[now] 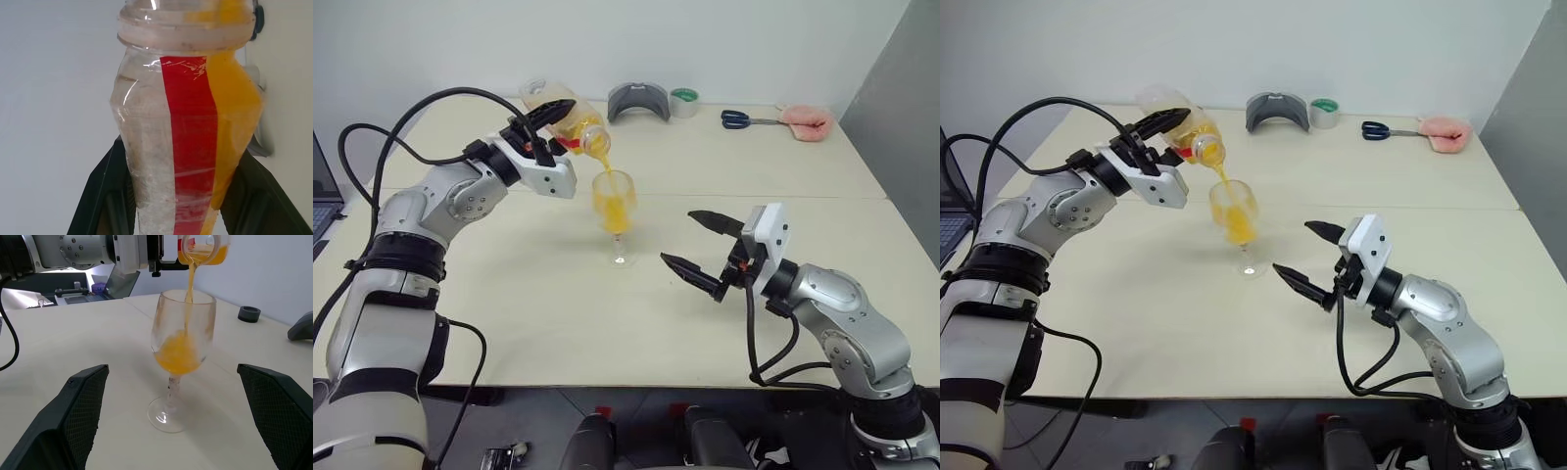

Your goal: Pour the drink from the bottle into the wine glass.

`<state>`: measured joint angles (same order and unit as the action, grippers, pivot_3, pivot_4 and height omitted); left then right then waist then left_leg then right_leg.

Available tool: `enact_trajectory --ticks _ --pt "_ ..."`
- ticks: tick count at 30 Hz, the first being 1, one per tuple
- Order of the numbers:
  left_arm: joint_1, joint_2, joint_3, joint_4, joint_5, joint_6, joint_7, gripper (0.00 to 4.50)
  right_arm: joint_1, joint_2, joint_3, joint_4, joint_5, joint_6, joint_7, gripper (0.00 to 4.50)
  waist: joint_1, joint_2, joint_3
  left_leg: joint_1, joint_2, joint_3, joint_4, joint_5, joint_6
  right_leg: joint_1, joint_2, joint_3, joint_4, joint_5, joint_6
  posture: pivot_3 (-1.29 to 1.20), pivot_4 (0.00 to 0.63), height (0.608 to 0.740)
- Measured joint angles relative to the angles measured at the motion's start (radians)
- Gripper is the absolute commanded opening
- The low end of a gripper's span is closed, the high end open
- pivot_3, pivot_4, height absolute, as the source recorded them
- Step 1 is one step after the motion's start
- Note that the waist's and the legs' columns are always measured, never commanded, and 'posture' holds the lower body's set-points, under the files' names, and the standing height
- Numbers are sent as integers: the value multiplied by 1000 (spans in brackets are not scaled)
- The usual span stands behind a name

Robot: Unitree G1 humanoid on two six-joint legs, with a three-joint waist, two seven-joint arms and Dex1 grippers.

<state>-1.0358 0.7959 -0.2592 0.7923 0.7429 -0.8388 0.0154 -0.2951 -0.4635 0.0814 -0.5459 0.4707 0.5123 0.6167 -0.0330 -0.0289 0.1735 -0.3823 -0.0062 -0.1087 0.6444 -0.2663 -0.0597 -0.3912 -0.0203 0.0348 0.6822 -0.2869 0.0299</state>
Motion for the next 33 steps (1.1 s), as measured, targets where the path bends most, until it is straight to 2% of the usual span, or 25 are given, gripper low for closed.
enact_trajectory --ticks 33 --pt "-47 24 -33 30 44 -2 63 1762 0 -7 18 -2 2 0 14 4500 0 0 0 0 0 0 0 0 0 0 0 0 0 0 0 0 150 740"
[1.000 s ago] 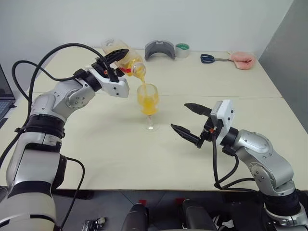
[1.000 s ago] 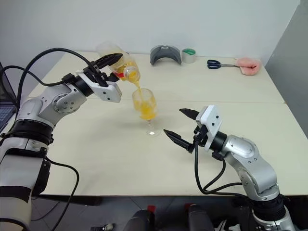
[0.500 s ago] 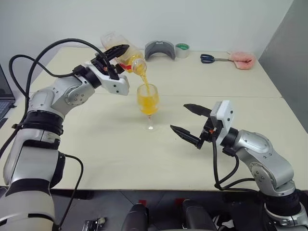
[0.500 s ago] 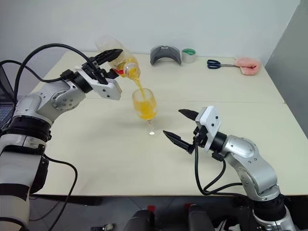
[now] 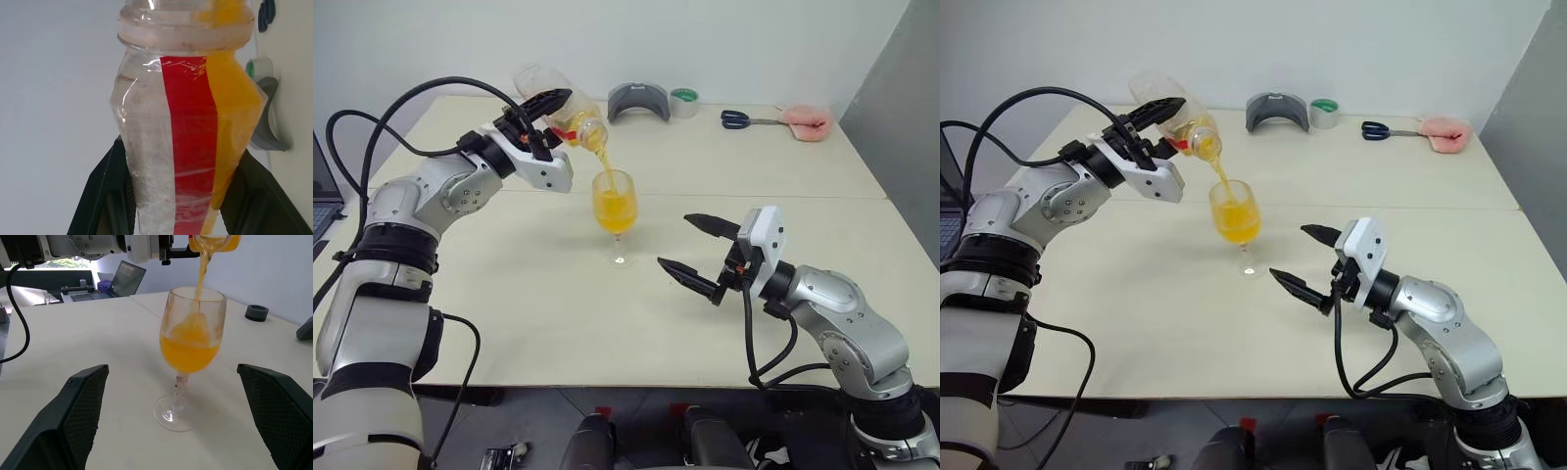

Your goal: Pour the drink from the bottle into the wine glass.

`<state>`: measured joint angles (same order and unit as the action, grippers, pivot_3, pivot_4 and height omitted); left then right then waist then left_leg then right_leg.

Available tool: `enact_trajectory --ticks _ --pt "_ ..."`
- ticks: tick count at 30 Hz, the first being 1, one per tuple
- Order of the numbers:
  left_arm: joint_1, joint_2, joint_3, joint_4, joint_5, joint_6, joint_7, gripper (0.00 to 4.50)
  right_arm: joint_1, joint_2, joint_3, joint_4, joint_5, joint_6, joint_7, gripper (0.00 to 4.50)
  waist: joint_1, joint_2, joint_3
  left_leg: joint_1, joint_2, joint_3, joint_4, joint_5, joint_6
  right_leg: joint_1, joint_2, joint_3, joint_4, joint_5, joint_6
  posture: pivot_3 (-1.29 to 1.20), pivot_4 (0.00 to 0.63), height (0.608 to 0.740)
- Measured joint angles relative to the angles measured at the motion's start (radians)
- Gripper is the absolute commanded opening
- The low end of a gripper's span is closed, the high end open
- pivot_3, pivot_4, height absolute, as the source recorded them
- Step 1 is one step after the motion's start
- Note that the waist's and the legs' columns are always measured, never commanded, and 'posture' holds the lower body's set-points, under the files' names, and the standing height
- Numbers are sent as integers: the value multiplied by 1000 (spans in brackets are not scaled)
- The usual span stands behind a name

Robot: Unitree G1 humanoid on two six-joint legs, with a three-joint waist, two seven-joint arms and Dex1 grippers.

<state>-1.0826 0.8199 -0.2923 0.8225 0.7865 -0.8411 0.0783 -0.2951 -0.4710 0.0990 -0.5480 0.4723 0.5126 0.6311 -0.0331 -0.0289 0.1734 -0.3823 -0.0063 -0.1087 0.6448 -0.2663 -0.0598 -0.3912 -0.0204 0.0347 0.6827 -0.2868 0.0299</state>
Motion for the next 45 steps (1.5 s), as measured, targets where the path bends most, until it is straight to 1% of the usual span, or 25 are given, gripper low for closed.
enact_trajectory --ticks 14,17,22,24,28,32,35,36,41,45 --pt "-2 -14 -19 1 -18 8 -4 1762 0 0 0 0 0 0 0 4500 0 0 0 0 0 0 0 0 0 0 0 0 0 0 0 0 150 740" --pt "6 -34 -15 -2 -66 13 -37 1762 0 0 0 0 0 0 0 4500 0 0 0 0 0 0 0 0 0 0 0 0 0 0 0 0 150 740" --pt "73 -70 -6 -48 -147 56 -107 1762 -1 0 0 0 0 0 0 4500 -1 0 0 0 0 0 0 0 0 0 0 0 1 0 0 0 150 740" --pt "97 -80 5 -74 -183 86 -136 1762 -3 0 1 0 0 0 0 4500 -1 0 0 0 0 0 1 0 0 0 0 0 1 0 0 0 150 740" --pt "142 -118 63 -132 -298 184 -210 1762 -13 5 2 0 -1 0 0 4500 -1 0 0 0 0 0 1 0 0 0 0 0 1 0 0 0 150 740" --pt "190 -170 145 -226 -446 351 -301 1762 -23 6 2 0 5 0 9 4500 -2 0 0 0 0 0 1 0 0 0 0 0 2 0 0 0 150 740" --pt "228 -223 232 -314 -583 543 -356 1762 -30 -7 4 -12 26 12 36 4500 -3 0 0 0 0 0 1 0 0 0 0 0 2 0 0 0 150 740" --pt "251 -240 275 -356 -648 642 -378 1762 -31 -21 7 -25 38 25 49 4500 -6 0 0 0 0 0 1 0 0 0 0 1 2 0 0 0 150 740" --pt "380 -266 437 -494 -880 994 -452 1762 -59 -59 35 -48 60 81 72 4500 -23 0 0 2 1 0 1 0 0 0 0 2 5 0 0 0 150 740" --pt "504 -266 509 -546 -986 1161 -490 1762 -91 -81 66 -54 56 114 84 4500 -24 0 0 2 1 -1 2 0 0 0 0 1 5 0 0 0 150 740"
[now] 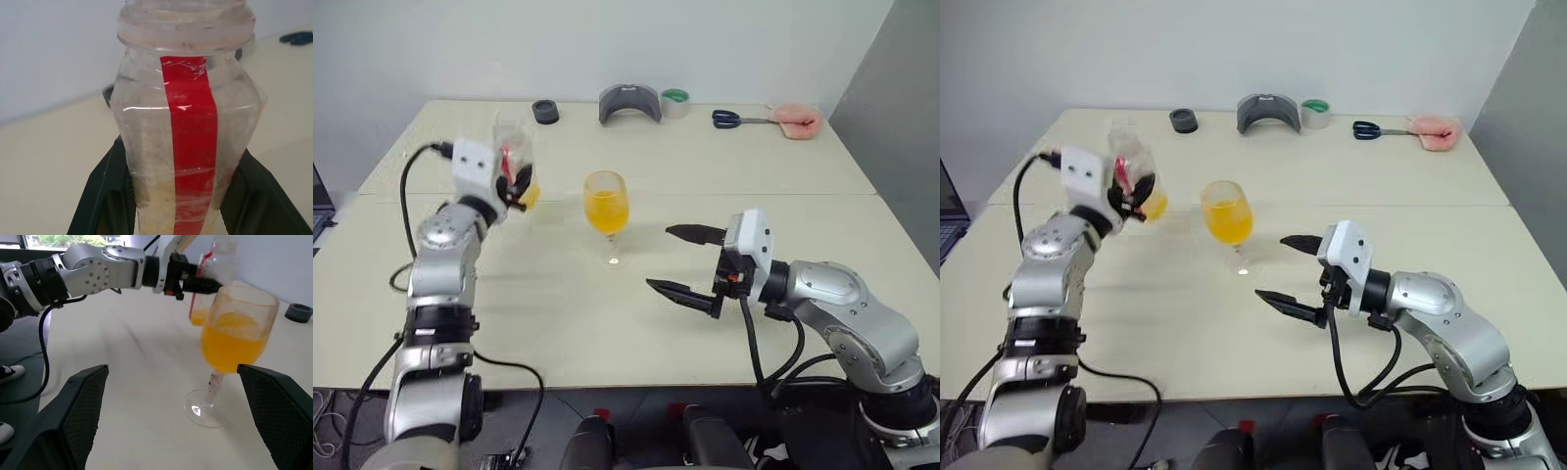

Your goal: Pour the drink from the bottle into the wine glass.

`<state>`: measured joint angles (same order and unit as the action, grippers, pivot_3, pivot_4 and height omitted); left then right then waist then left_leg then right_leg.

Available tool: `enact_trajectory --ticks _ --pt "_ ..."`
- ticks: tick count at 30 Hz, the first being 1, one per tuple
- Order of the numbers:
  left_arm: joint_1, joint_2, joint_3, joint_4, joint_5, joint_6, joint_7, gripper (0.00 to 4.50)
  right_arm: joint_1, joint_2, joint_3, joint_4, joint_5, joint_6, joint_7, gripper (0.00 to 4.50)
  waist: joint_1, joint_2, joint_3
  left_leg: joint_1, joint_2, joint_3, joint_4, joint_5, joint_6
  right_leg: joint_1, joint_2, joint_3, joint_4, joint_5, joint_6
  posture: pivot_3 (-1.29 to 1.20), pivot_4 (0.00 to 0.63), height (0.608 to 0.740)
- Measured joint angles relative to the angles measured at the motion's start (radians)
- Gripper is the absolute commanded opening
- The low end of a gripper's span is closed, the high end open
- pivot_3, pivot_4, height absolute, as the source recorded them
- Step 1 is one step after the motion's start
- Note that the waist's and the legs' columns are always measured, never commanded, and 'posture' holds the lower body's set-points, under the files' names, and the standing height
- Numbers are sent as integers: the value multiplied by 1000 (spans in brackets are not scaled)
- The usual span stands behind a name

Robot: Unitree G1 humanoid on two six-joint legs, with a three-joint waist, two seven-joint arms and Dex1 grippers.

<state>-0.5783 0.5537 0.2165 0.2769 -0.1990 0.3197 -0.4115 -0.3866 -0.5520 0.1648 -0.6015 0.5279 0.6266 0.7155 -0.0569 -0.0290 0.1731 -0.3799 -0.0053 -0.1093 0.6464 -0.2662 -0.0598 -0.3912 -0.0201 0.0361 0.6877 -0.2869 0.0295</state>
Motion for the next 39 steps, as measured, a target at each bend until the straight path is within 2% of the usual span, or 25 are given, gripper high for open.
enact_trajectory --ticks 7,15,23,29,33,39 --pt "107 5 88 -55 -107 96 -42 1762 -41 -1 45 24 -38 11 7 4500 10 -1 -1 0 0 0 0 0 0 1 -1 0 -1 0 0 0 150 740" --pt "154 7 98 -89 -104 76 -31 1762 -63 9 56 39 -46 -6 31 4500 16 -1 -1 0 0 1 0 0 0 1 -1 1 -2 0 0 0 150 740" --pt "184 6 82 -89 -70 48 -14 4397 -66 14 56 58 -55 -9 42 4500 18 -1 -1 0 0 0 0 0 0 1 -1 0 -3 0 0 0 150 740" --pt "218 -4 76 -130 -65 38 -12 4480 -50 22 54 63 -59 -36 49 4500 19 -1 -1 0 0 0 -1 0 0 1 -1 1 -4 0 0 0 150 740" --pt "273 -18 79 -169 -66 26 0 4480 33 27 55 123 -110 -118 48 4500 22 -1 -1 0 0 1 -1 0 0 1 -1 1 -5 0 0 0 150 740" --pt "397 -51 94 -251 -54 13 73 4480 182 106 18 226 -203 -289 -38 4500 24 -1 -1 0 1 1 -1 0 0 2 -1 2 -5 0 0 0 150 740"
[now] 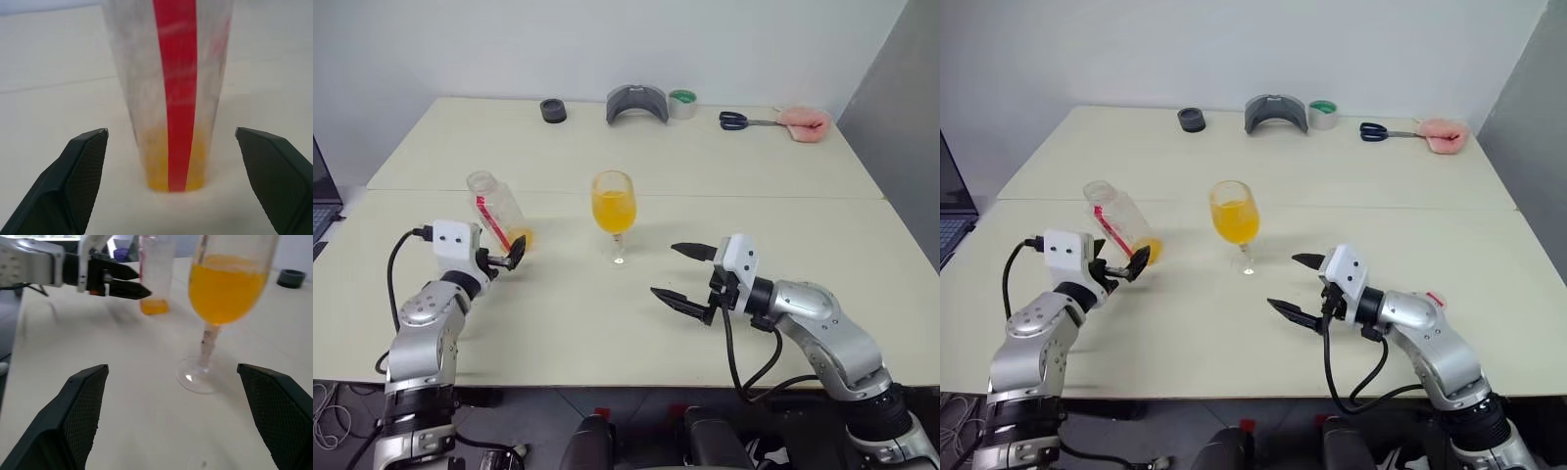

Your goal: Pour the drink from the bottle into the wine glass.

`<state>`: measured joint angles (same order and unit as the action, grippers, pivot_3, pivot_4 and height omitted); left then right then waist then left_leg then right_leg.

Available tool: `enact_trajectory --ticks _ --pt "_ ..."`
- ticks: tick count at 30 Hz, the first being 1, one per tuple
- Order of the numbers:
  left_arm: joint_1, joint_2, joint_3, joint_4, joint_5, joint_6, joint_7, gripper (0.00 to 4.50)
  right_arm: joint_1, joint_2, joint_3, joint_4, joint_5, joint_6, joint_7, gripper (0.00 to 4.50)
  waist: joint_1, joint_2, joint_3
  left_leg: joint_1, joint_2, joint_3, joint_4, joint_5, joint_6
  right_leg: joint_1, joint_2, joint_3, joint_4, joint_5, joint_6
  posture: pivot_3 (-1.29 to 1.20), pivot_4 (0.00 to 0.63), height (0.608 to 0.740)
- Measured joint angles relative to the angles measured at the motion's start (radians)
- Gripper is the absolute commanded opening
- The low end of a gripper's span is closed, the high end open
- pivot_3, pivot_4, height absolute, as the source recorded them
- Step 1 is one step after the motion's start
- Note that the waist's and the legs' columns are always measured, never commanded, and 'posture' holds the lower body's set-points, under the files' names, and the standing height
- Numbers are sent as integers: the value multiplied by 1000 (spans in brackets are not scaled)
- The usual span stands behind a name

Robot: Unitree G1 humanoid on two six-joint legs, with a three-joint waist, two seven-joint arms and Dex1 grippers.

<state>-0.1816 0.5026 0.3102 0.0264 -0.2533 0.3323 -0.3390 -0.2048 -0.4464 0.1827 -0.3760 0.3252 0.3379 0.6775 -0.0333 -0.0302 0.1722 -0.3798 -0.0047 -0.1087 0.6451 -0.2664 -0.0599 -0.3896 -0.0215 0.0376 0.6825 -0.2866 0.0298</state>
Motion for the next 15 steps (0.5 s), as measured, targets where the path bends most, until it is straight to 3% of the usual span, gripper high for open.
enact_trajectory --ticks 8,15 --pt "149 -76 8 -145 11 -44 65 4480 147 271 -168 167 -97 -180 -345 4500 1 0 0 1 1 1 0 0 0 0 0 2 0 0 0 0 150 740" --pt "191 -93 3 -200 18 -88 66 4480 131 312 -202 212 -140 -226 -437 4500 1 1 0 1 0 2 -1 0 0 0 1 1 0 0 0 0 150 740"
